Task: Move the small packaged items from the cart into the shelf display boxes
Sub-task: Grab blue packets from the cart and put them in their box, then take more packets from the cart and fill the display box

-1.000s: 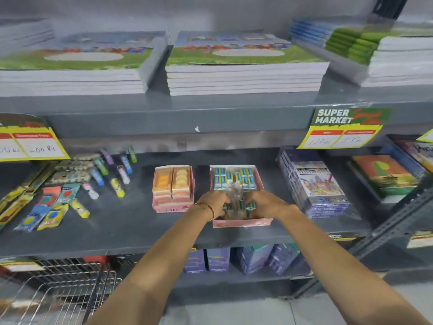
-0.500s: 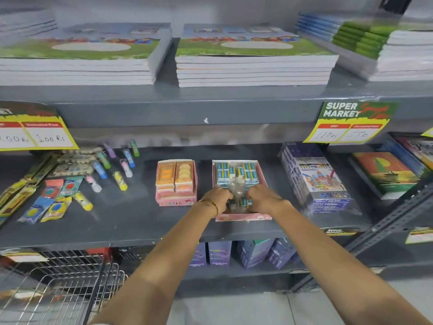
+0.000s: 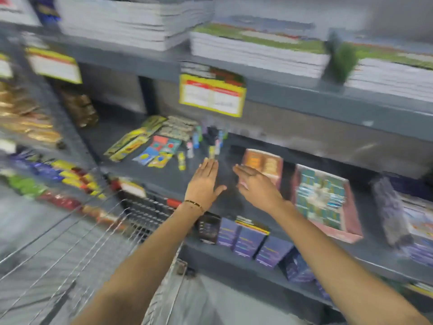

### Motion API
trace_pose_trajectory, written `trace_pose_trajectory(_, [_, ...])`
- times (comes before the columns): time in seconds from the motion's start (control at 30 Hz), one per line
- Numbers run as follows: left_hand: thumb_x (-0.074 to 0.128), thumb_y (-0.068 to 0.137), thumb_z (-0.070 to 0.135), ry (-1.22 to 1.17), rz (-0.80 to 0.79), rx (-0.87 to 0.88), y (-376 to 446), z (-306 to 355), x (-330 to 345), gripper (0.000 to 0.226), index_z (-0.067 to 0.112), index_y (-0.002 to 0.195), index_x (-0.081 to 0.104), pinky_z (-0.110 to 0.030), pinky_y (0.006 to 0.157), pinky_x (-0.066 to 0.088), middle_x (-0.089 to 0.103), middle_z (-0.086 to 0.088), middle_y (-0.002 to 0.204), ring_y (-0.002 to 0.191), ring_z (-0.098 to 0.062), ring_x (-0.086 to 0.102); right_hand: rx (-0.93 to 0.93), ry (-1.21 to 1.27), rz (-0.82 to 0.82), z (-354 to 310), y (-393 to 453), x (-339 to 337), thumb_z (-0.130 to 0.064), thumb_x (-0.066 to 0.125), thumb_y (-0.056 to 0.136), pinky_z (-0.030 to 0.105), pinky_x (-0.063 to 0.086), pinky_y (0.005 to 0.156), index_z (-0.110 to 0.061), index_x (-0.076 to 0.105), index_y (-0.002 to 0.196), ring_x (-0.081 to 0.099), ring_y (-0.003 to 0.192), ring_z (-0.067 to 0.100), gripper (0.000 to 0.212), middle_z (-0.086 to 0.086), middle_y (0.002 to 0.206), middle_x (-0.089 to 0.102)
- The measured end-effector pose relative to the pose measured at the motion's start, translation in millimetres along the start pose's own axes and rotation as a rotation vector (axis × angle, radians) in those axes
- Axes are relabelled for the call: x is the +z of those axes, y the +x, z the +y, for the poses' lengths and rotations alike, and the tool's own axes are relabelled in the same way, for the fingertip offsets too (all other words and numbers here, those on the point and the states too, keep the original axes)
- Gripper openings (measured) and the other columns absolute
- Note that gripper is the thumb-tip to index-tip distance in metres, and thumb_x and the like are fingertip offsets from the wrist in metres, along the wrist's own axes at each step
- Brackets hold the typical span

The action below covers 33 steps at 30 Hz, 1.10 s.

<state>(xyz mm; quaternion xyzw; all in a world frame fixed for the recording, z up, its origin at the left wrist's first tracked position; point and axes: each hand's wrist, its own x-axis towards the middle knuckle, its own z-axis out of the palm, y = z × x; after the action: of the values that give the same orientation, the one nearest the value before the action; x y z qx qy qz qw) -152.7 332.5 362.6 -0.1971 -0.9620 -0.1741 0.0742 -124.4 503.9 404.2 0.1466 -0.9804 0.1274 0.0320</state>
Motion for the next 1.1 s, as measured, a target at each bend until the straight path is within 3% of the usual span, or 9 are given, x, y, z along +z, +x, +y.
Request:
trace_pose_trajectory(0.17, [0.049, 0.092, 0.038, 0.034, -0.044, -0.357, -101, -142, -33, 0.078, 0.002, 0.144, 0.003, -0.033, 0.120, 0.004, 0.003, -0.014, 0.157, 0.145, -0.026, 0.000, -0.294, 0.013, -0.239, -125, 60, 81, -0.013, 0.050, 0.094, 0.030, 0.022, 0.116, -0.012, 0.031, 0.145, 0.029, 0.143, 0.018, 0.055, 0.005, 0.155, 0.031])
trace_pose_trajectory(0.3, [0.056, 0.089, 0.034, -0.016, -0.110, -0.627, -183, -228, -17, 0.085, 0.003, 0.144, 0.000, -0.035, 0.121, 0.007, -0.002, -0.013, 0.157, 0.145, -0.027, -0.002, -0.467, -0.037, -0.467, -210, 87, 166, -0.011, 0.052, 0.090, 0.033, 0.027, 0.114, -0.010, 0.032, 0.144, 0.031, 0.141, 0.020, 0.057, 0.008, 0.153, 0.034])
trace_pose_trajectory(0.5, [0.065, 0.083, 0.032, -0.117, -0.422, -0.814, -276, -292, 66, 0.097, 0.005, 0.144, -0.004, -0.037, 0.121, 0.007, -0.003, -0.015, 0.157, 0.145, -0.029, -0.002, -0.626, -0.219, -0.756, -265, 87, 300, -0.009, 0.058, 0.084, 0.045, 0.043, 0.106, -0.008, 0.039, 0.136, 0.043, 0.132, 0.028, 0.055, 0.013, 0.144, 0.044])
trace_pose_trajectory(0.63, [0.072, 0.077, 0.032, -0.159, -0.590, -0.801, -301, -317, 137, 0.106, 0.006, 0.144, -0.007, -0.040, 0.120, 0.016, -0.006, -0.013, 0.157, 0.145, -0.029, 0.001, -0.729, -0.389, -0.902, -275, 71, 399, -0.010, 0.058, 0.088, 0.042, 0.028, 0.116, 0.002, 0.027, 0.142, 0.026, 0.140, 0.035, 0.063, 0.024, 0.151, 0.027])
trace_pose_trajectory(0.77, [0.075, 0.075, 0.018, -0.233, -0.647, -0.778, -310, -327, 202, 0.107, 0.005, 0.144, -0.006, -0.038, 0.119, 0.013, -0.005, -0.015, 0.157, 0.145, -0.030, 0.003, -0.706, -0.554, -0.932, -261, 44, 472, -0.010, 0.050, 0.092, 0.043, 0.012, 0.122, 0.007, 0.005, 0.146, 0.006, 0.146, 0.038, 0.072, 0.025, 0.157, 0.006])
trace_pose_trajectory(0.87, [0.071, 0.077, 0.009, -0.195, -0.653, -0.736, -311, -333, 229, 0.102, 0.001, 0.143, -0.006, -0.041, 0.116, 0.017, -0.004, -0.019, 0.156, 0.142, -0.036, 0.011, -0.636, -0.585, -0.847, -249, 30, 495, -0.004, 0.044, 0.094, 0.042, 0.007, 0.122, 0.005, -0.005, 0.146, 0.001, 0.147, 0.036, 0.072, 0.025, 0.158, -0.002])
trace_pose_trajectory(1.0, [0.058, 0.084, 0.000, -0.071, -0.564, -0.708, -317, -334, 258, 0.088, 0.004, 0.143, -0.007, -0.037, 0.118, 0.012, -0.003, -0.014, 0.157, 0.145, -0.027, 0.003, -0.665, -0.587, -0.763, -244, 21, 509, -0.007, 0.045, 0.094, 0.044, 0.013, 0.122, 0.007, -0.002, 0.146, 0.010, 0.146, 0.039, 0.071, 0.027, 0.157, 0.008])
trace_pose_trajectory(1.1, [0.052, 0.084, -0.007, -0.100, -0.459, -0.753, -319, -329, 263, 0.082, 0.009, 0.145, -0.002, -0.034, 0.117, 0.013, 0.004, -0.010, 0.158, 0.145, -0.025, 0.006, -0.689, -0.603, -0.741, -245, 25, 506, -0.026, 0.061, 0.089, 0.043, 0.022, 0.120, 0.006, 0.009, 0.145, 0.028, 0.138, 0.038, 0.083, 0.025, 0.150, 0.026])
